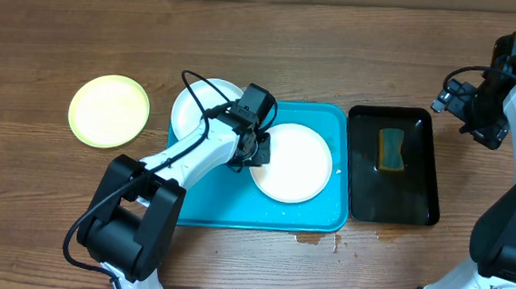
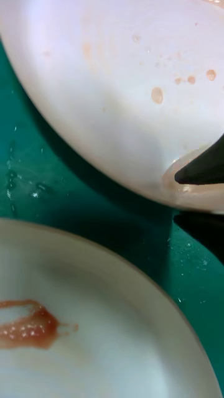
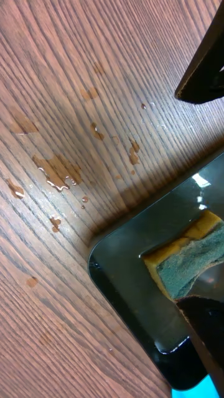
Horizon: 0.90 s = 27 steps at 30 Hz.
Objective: Clean dirty plates on tray and stack at the side
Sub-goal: 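Lift the front white plate with the left gripper off the teal tray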
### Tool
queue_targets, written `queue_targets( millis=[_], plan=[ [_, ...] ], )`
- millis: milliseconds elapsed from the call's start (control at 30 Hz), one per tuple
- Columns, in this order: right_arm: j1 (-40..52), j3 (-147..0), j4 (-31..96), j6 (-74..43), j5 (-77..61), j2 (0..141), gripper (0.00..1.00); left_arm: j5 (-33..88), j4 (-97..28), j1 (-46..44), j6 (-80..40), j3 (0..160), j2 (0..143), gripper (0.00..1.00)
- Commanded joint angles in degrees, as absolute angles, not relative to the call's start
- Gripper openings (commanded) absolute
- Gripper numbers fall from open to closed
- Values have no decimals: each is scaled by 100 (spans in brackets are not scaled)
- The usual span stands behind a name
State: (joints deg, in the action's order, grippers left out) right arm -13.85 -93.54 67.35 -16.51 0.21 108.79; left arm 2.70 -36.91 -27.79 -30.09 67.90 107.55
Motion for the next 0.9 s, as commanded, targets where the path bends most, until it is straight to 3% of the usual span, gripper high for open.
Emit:
queue_targets(
  millis=[0, 133, 200, 867],
  plan=[
    [-1380, -9413, 6716, -1673, -5, 10737, 100, 84, -3693, -2821, -2987, 6751, 10759, 14],
    [-1380, -9413, 6716, -1671, -5, 10737, 100, 86, -3699, -2821, -2982, 6751, 10759, 14],
    [-1380, -9413, 6716, -1673, -5, 10737, 100, 89, -3699, -2821, -2980, 6751, 10759, 4],
    [-1380, -9413, 6716, -1673, -5, 10737, 100, 78, -4399, -2812, -2521, 7655, 10154, 4]
  ],
)
